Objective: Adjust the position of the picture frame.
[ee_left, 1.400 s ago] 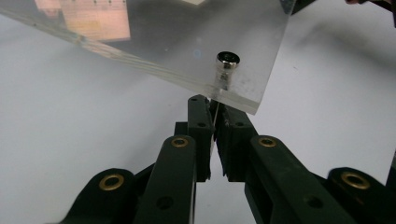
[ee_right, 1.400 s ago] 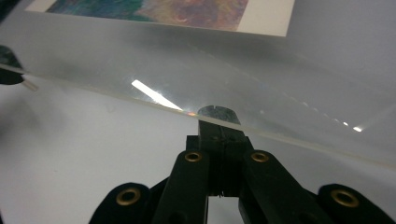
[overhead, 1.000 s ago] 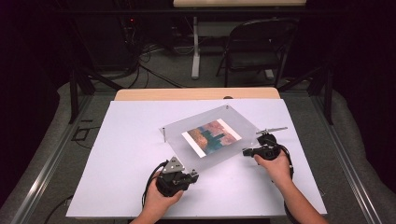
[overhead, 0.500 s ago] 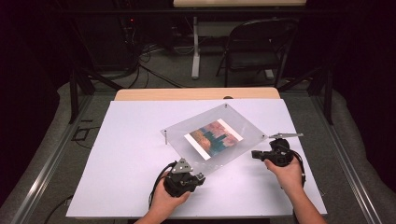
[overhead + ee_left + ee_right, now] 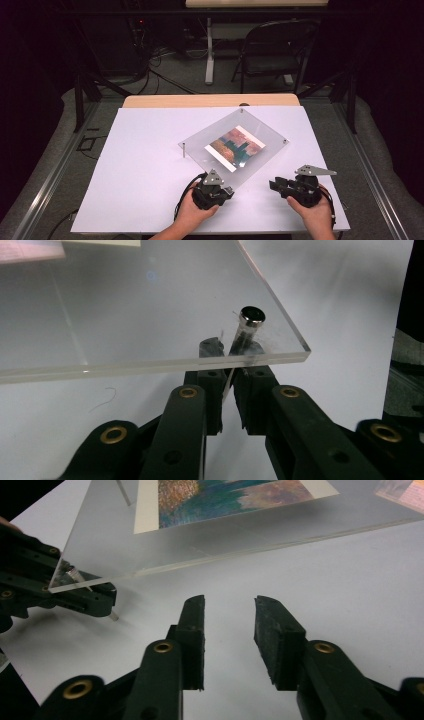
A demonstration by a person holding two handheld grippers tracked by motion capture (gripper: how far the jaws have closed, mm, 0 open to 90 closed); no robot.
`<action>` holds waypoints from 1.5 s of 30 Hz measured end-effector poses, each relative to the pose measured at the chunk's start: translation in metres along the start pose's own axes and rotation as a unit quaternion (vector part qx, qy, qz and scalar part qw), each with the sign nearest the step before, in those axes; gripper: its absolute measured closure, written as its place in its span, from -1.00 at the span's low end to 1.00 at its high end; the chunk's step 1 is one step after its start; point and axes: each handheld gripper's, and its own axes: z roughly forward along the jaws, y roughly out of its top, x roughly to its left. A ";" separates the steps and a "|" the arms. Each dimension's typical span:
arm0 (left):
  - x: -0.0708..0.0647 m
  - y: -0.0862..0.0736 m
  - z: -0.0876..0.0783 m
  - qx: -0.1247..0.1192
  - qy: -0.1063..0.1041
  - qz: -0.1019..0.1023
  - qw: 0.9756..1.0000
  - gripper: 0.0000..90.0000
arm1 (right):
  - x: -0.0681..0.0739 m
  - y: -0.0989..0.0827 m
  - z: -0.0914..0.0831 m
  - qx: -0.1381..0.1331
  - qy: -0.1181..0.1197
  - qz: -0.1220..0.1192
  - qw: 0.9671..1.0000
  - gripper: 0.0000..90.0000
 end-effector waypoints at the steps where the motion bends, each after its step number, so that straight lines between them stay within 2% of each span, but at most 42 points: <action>1: 0.000 0.000 0.000 0.000 0.000 0.000 1.000 0.74 | 0.001 -0.001 -0.001 -0.009 -0.002 -0.006 1.000 0.34; 2: 0.001 0.000 -0.005 0.000 -0.005 0.007 1.000 0.68 | 0.002 -0.001 -0.002 -0.014 -0.006 -0.015 1.000 0.31; 5: 0.002 -0.001 -0.013 -0.002 -0.009 0.011 1.000 0.44 | 0.004 -0.003 -0.004 -0.027 -0.010 -0.030 0.999 0.23; 6: 0.005 -0.003 -0.023 -0.001 -0.008 0.011 1.000 0.35 | 0.004 -0.004 -0.003 -0.033 -0.010 -0.032 0.999 0.19; 8: 0.008 -0.004 -0.027 -0.006 -0.004 0.007 1.000 0.20 | 0.005 -0.004 -0.002 -0.031 -0.010 -0.031 0.999 0.16; 9: 0.010 -0.005 -0.032 -0.009 -0.002 0.004 1.000 0.20 | 0.004 -0.005 -0.001 -0.031 -0.009 -0.034 0.999 0.12; 10: 0.014 -0.006 -0.038 -0.009 0.001 0.000 1.000 0.05 | 0.005 -0.006 0.002 -0.028 -0.007 -0.037 0.999 0.10; 12: 0.024 -0.010 -0.053 -0.023 0.010 -0.015 1.000 -0.05 | 0.006 -0.006 0.004 -0.029 -0.004 -0.037 0.999 0.04; 13: 0.024 -0.010 -0.053 -0.023 0.010 -0.015 1.000 -0.09 | 0.006 -0.006 0.004 -0.029 -0.004 -0.037 0.999 0.04; 15: 0.032 -0.017 -0.067 -0.037 0.027 -0.020 0.999 -0.15 | 0.008 -0.006 0.007 -0.022 -0.002 -0.034 0.999 -0.04; 16: 0.032 -0.017 -0.067 -0.037 0.027 -0.020 0.999 -0.16 | 0.008 -0.005 0.007 -0.022 0.001 -0.033 0.999 -0.04; 17: 0.038 -0.021 -0.077 -0.044 0.050 -0.017 0.998 -0.16 | 0.009 -0.005 0.007 -0.020 0.002 -0.033 0.999 -0.04; 20: 0.049 -0.027 -0.089 -0.053 0.084 -0.021 0.995 -0.21 | 0.012 -0.003 0.008 -0.021 -0.003 -0.038 0.999 -0.09; 21: 0.049 -0.027 -0.089 -0.053 0.084 -0.021 0.995 -0.23 | 0.013 -0.003 0.008 -0.025 -0.006 -0.041 0.999 -0.09; 22: 0.058 -0.030 -0.096 -0.060 0.094 -0.025 0.993 -0.23 | 0.014 -0.003 0.008 -0.025 -0.006 -0.043 0.999 -0.09; 24: 0.067 -0.032 -0.099 -0.064 0.103 -0.028 0.992 -0.19 | 0.017 -0.002 0.009 -0.016 -0.001 -0.049 0.999 -0.09; 27: 0.078 -0.035 -0.102 -0.073 0.118 -0.043 0.989 -0.19 | 0.022 -0.002 0.009 -0.015 0.004 -0.052 0.999 -0.06; 30: 0.088 -0.037 -0.103 -0.071 0.140 -0.050 0.986 -0.14 | 0.026 -0.004 0.007 -0.015 0.007 -0.054 0.998 -0.05; 31: 0.088 -0.037 -0.103 -0.071 0.140 -0.050 0.986 -0.13 | 0.028 -0.005 0.007 -0.021 0.010 -0.053 0.998 -0.04; 32: 0.095 -0.038 -0.103 -0.068 0.151 -0.060 0.984 -0.12 | 0.029 -0.005 0.006 -0.020 0.010 -0.055 0.998 -0.05; 33: 0.095 -0.038 -0.103 -0.068 0.151 -0.060 0.984 -0.12 | 0.029 -0.005 0.006 -0.020 0.010 -0.055 0.998 -0.05; 34: 0.103 -0.039 -0.102 -0.072 0.155 -0.074 0.983 -0.11 | 0.030 -0.004 0.005 -0.024 0.009 -0.059 0.998 -0.05; 35: 0.103 -0.039 -0.102 -0.072 0.155 -0.074 0.983 -0.10 | 0.030 -0.004 0.005 -0.029 0.009 -0.060 0.998 -0.05; 37: 0.114 -0.039 -0.099 -0.075 0.160 -0.094 0.980 -0.08 | 0.030 -0.004 0.005 -0.032 0.008 -0.057 0.998 -0.05; 39: 0.117 -0.039 -0.098 -0.075 0.164 -0.095 0.979 -0.04 | 0.029 -0.005 0.005 -0.034 0.007 -0.055 0.998 -0.05; 40: 0.124 -0.038 -0.095 -0.075 0.174 -0.094 0.977 -0.01 | 0.026 -0.005 0.005 -0.031 0.011 -0.046 0.998 -0.02; 42: 0.130 -0.036 -0.092 -0.076 0.185 -0.088 0.976 0.05 | 0.023 -0.006 0.006 -0.035 0.015 -0.038 0.999 0.02; 45: 0.136 -0.033 -0.089 -0.081 0.181 -0.096 0.975 0.13 | 0.022 -0.008 0.007 -0.030 0.016 -0.035 0.999 0.04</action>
